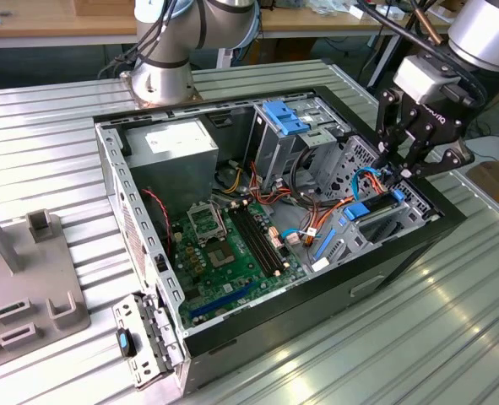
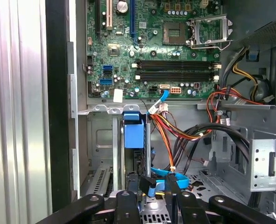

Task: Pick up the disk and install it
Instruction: 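Insert the second disk wire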

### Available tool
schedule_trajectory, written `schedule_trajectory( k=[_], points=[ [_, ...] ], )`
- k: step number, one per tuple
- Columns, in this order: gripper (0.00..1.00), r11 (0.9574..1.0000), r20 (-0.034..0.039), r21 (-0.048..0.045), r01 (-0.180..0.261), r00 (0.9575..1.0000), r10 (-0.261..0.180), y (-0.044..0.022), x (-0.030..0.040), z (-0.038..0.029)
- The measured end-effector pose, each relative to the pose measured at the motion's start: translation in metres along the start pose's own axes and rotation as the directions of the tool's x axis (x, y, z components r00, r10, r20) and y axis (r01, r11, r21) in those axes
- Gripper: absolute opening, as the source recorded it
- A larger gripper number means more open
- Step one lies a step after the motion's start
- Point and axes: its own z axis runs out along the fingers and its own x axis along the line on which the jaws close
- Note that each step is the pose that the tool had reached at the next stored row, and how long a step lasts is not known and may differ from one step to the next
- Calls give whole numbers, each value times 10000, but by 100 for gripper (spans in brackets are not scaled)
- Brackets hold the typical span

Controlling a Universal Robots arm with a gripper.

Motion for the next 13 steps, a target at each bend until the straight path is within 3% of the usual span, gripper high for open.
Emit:
schedule_trajectory(
  k=[1,3,4,5,9,10,11,12,13],
  points=[
    [36,10000,-27,1,1,10000,-1,0,0,-1],
    [36,10000,-416,4,12,9991,-12,0,-4,-1],
    [36,10000,-730,6,22,9973,-22,0,-19,-1],
    [36,10000,-773,6,24,9970,-23,0,-27,0],
    [36,10000,-775,7,24,9970,-23,0,-36,7],
    [36,10000,-711,6,21,9975,-21,1,-39,7],
    [36,10000,-489,5,14,9988,-14,1,-45,7],
    [36,10000,-484,4,13,9988,-13,1,-47,11],
    [36,10000,-541,4,16,9985,-16,1,-47,11]
  ],
)
